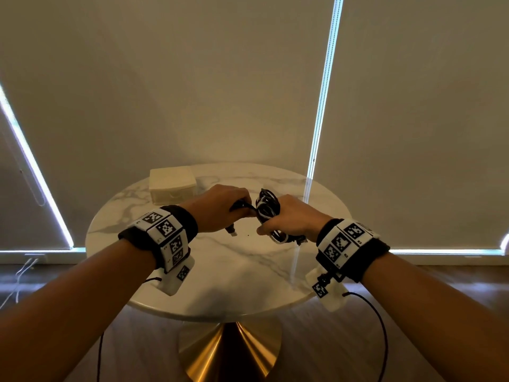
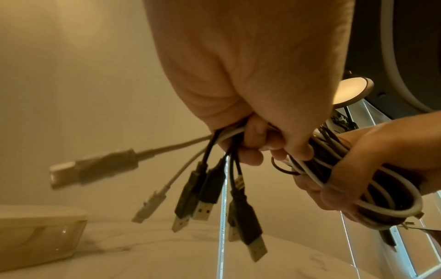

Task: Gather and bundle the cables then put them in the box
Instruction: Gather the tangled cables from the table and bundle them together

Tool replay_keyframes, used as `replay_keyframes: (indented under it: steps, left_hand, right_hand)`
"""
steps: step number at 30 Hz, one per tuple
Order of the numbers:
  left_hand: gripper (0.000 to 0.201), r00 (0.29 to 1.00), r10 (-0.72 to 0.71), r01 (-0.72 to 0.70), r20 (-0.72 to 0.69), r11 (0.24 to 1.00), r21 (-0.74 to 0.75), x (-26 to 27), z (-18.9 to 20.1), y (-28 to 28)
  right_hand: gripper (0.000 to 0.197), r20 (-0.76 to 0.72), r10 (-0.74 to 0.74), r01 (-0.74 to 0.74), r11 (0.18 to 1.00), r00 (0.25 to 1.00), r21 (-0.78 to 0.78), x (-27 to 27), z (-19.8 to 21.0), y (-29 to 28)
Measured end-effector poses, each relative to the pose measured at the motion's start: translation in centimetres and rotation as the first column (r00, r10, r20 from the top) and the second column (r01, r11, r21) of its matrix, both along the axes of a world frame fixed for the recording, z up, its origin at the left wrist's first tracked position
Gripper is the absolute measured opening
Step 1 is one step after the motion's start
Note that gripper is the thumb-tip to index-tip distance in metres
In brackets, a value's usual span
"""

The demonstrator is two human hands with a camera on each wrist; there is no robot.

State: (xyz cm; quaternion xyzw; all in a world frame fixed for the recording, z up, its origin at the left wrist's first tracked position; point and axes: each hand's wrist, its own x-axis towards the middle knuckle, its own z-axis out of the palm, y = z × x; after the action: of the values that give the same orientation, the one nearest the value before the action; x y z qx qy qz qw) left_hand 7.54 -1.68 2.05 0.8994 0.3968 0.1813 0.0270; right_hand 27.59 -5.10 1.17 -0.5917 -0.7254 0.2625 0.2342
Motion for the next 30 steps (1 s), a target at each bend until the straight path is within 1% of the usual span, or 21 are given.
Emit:
replay_keyframes:
  steps: [2,4,6,10,12,14,16,18,22,24,27,30]
  left_hand:
    - [0.026,0.999,0.033,-0.032,0.043,0.999,-0.028,-0.1,0.1,-0.3]
    - [0.026,0.993,0.066,-0.057,0.094,0.994,-0.099,0.0,-0.1,-0.6]
    - [0.025,0.99,0.091,-0.072,0.108,0.983,-0.171,0.4,-0.7,-1.0]
    - [0.024,0.99,0.07,-0.039,0.12,0.97,-0.241,1.3,-2.3,-1.0]
    - [0.029,0.988,0.043,0.001,0.15,0.96,-0.28,1.6,-2.6,-1.0]
    - [0.032,0.981,0.027,0.034,0.193,0.951,-0.308,2.0,-2.7,-1.4]
    - [0.03,0.969,0.031,0.051,0.245,0.945,-0.322,2.4,-2.8,-1.6]
    - [0.028,0.958,0.045,0.053,0.282,0.942,-0.332,2.4,-3.0,-1.5]
    - [0.033,0.96,0.043,0.055,0.278,0.941,-0.335,2.3,-3.1,-1.5]
    - [0.032,0.952,0.042,0.061,0.304,0.945,-0.321,2.5,-3.0,-1.6]
    - [0.028,0.939,0.052,0.06,0.339,0.948,-0.312,3.0,-2.9,-1.6]
    - [0.033,0.934,0.074,0.03,0.348,0.958,-0.286,3.0,-2.8,-1.4]
  right_hand:
    - [0.014,-0.023,-0.035,0.036,0.999,0.999,0.037,0.3,0.0,0.0]
    - [0.013,-0.013,-0.085,0.086,0.99,0.996,0.109,0.7,0.1,0.2]
    - [0.015,-0.018,-0.128,0.129,0.976,0.992,0.175,1.0,0.2,0.4]
    - [0.022,-0.026,-0.188,0.188,0.95,0.982,0.247,1.7,-0.2,0.7]
    - [0.024,-0.075,-0.233,0.244,0.943,0.97,0.227,2.0,-0.5,0.9]
    - [0.029,-0.159,-0.275,0.304,0.931,0.948,0.2,2.0,-0.9,1.1]
    - [0.027,-0.255,-0.289,0.339,0.923,0.923,0.18,1.9,-1.1,1.0]
    - [0.024,-0.356,-0.295,0.362,0.922,0.887,0.137,1.8,-1.0,0.9]
    - [0.021,-0.547,-0.308,0.377,0.926,0.779,0.015,1.6,-1.2,1.3]
    - [0.024,-0.613,-0.311,0.386,0.922,0.726,-0.01,1.1,-1.3,1.5]
    - [0.027,-0.71,-0.315,0.393,0.918,0.63,-0.059,0.5,-1.2,1.7]
    - [0.019,-0.772,-0.311,0.372,0.922,0.555,-0.105,0.2,-0.9,1.8]
